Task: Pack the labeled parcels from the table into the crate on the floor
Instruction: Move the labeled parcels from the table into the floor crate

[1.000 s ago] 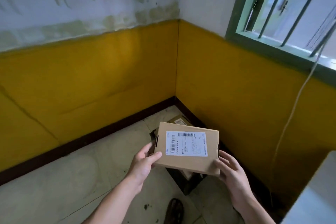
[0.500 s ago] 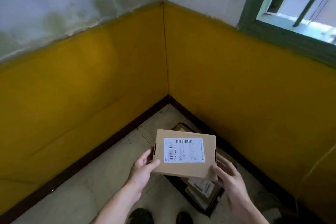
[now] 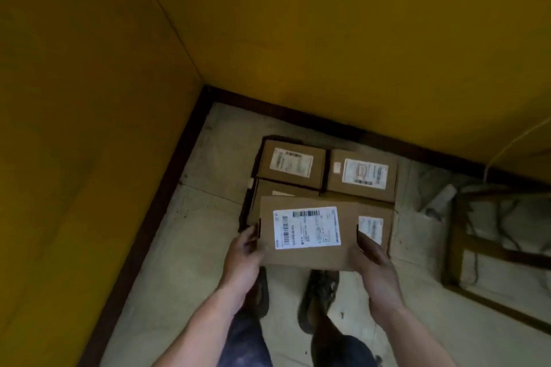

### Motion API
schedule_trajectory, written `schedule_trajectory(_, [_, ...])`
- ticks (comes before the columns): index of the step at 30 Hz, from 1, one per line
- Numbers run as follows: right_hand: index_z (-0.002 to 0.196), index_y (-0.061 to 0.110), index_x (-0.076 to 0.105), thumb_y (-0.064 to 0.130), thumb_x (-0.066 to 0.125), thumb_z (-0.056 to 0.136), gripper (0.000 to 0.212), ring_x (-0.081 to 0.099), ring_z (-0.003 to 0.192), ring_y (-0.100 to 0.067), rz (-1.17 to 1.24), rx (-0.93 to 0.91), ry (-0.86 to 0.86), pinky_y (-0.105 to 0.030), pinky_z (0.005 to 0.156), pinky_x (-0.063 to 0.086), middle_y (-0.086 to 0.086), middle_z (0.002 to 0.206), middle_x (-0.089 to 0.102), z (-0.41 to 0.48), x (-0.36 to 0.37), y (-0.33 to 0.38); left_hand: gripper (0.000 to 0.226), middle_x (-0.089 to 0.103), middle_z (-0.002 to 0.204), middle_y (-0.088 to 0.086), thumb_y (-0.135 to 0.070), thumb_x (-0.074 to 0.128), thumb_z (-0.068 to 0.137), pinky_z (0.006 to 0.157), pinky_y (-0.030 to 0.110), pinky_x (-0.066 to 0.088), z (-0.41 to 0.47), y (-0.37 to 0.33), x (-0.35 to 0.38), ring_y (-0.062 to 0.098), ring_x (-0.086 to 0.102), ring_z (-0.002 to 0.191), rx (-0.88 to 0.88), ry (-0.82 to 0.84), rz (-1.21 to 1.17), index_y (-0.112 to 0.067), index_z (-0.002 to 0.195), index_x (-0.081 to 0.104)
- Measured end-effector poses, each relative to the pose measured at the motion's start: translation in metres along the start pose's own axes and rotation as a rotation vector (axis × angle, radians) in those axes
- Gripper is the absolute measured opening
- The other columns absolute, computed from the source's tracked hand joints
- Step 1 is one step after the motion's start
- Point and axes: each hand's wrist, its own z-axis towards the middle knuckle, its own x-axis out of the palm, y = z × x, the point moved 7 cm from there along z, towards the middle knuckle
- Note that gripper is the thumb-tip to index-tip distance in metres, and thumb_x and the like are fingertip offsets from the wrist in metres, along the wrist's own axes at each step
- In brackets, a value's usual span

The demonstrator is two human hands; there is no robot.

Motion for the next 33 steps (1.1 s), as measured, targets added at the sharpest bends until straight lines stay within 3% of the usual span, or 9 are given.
schedule_trajectory(5, [0.105,0.044,0.065,0.019,0.059,0.095,0.027,0.059,0.097,0.006,-0.086,-0.020,-0.073,-0.011,0.070,0.044,0.024,0.106,0.064,0.053,0.028,-0.049,0.029,0.068,0.094,-0.027,-0.027,0.070,0.088,0.063,0.014,0.042,0.077,0.030,0.002,-0.009,0.059,0.088,-0.009,0.041,0.195,-0.048,0.106,0.061])
schedule_trajectory(8, [0.090,0.053,0.066,0.023,0.059,0.095,0.031,0.060,0.093,0.012,-0.115,-0.033,-0.045,-0.019,0.076,0.044,0.033,0.094,0.067,0.088,0.048,-0.073,0.028,0.066,0.087,-0.031,-0.027,0.067,0.089,0.059,0.014,0.043,0.119,0.044,0.003,-0.008,0.059,0.082,-0.007,0.009,0.252,-0.054,0.091,0.062])
schedule_trajectory(11, [0.093,0.059,0.061,0.024,0.058,0.098,0.036,0.060,0.090,0.013,-0.127,-0.070,-0.013,-0.007,0.072,0.046,0.041,0.090,0.063,0.118,0.063,-0.090,0.040,0.061,0.084,-0.039,-0.025,0.062,0.094,0.065,0.014,0.038,0.156,0.050,0.008,-0.013,0.051,0.086,0.079,-0.014,0.327,-0.064,0.082,0.059])
schedule_trajectory(15, [0.118,0.054,0.052,0.023,0.052,0.100,0.036,0.057,0.097,0.005,-0.229,-0.154,0.019,0.003,0.071,0.040,0.023,0.110,0.062,0.151,0.075,-0.105,0.041,0.061,0.093,-0.046,-0.013,0.056,0.096,0.069,-0.002,0.042,0.188,0.044,0.014,-0.020,0.058,0.086,0.297,-0.065,0.448,-0.053,0.105,0.061])
schedule_trajectory(18, [0.133,0.038,0.052,0.021,0.048,0.101,0.037,0.058,0.103,0.001,-0.300,-0.234,0.016,0.000,0.073,0.042,0.014,0.120,0.062,0.164,0.073,-0.111,0.036,0.050,0.122,-0.014,-0.022,0.053,0.099,0.093,0.017,0.041,0.201,0.048,0.020,0.002,0.053,0.105,0.368,-0.129,0.544,-0.034,0.133,0.055])
schedule_trajectory(20, [0.134,0.038,0.051,0.018,0.048,0.101,0.039,0.058,0.107,0.000,-0.294,-0.278,0.021,-0.002,0.077,0.043,0.016,0.121,0.062,0.167,0.071,-0.110,0.041,0.044,0.126,-0.005,-0.019,0.053,0.098,0.098,0.026,0.042,0.199,0.049,0.023,0.014,0.051,0.115,0.393,-0.147,0.538,-0.034,0.136,0.050])
schedule_trajectory(23, [0.135,0.028,0.055,0.014,0.053,0.097,0.040,0.054,0.106,-0.002,-0.340,-0.333,-0.083,-0.027,0.090,0.051,0.016,0.115,0.060,0.165,0.057,-0.099,0.053,0.041,0.143,0.007,-0.019,0.057,0.094,0.109,0.038,0.039,0.187,0.035,0.034,0.024,0.042,0.132,0.544,-0.192,0.678,-0.018,0.144,0.043])
schedule_trajectory(28, [0.139,0.006,0.051,0.032,0.060,0.087,0.059,0.031,0.141,-0.040,-0.845,-0.599,-0.318,-0.056,0.114,0.024,-0.019,0.151,0.039,0.179,0.012,-0.073,0.071,0.017,0.163,0.011,-0.048,0.047,0.094,0.120,0.048,0.008,0.183,0.028,0.094,0.032,0.009,0.150,0.833,-0.016,1.216,-0.020,0.155,0.023])
schedule_trajectory(33, [0.153,0.012,0.025,0.058,0.041,0.089,0.081,0.007,0.150,-0.034,-1.165,-0.507,-0.198,-0.056,0.120,0.001,-0.012,0.162,0.017,0.222,-0.013,-0.098,0.076,0.016,0.164,0.011,-0.064,0.032,0.095,0.121,0.052,0.007,0.212,0.028,0.123,0.034,0.009,0.150,0.927,0.014,1.486,-0.020,0.156,0.018])
